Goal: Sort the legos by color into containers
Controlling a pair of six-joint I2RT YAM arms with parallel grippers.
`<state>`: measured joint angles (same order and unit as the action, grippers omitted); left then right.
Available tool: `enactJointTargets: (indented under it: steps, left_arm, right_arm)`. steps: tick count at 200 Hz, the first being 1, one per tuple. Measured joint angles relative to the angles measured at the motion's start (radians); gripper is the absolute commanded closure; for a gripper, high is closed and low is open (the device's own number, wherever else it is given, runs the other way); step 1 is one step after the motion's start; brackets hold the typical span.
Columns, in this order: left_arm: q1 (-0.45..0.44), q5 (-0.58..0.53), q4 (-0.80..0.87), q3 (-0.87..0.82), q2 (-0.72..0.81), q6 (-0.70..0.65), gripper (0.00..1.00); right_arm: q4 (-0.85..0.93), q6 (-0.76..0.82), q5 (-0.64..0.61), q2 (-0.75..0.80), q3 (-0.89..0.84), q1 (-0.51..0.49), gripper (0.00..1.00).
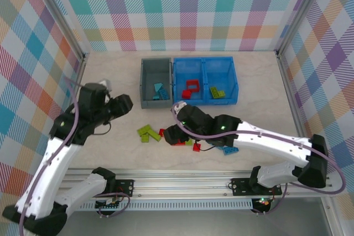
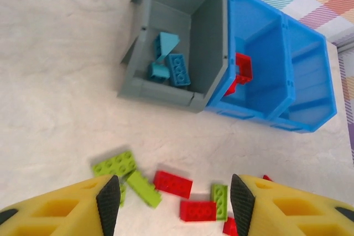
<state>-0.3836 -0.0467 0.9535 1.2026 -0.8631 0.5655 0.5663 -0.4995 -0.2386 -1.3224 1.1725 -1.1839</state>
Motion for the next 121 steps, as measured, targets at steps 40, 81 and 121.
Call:
enactJointTargets:
  steps: [40, 81, 121]
  left_arm:
    - [0.0, -0.041, 0.129, -0.096, 0.219, 0.087, 0.44]
    - [0.0, -0.085, 0.203, -0.139, 0.302, 0.159, 0.44]
    - [0.0, -0.136, 0.236, -0.152, 0.399, 0.213, 0.44]
  right_arm:
    - [0.001, 0.04, -0.001, -0.094, 0.015, -0.027, 0.23]
    - [0.003, 0.095, 0.027, -0.209, 0.081, -0.029, 0.37]
    - [0.012, 0.138, 0.057, -0.349, 0.147, -0.035, 0.41]
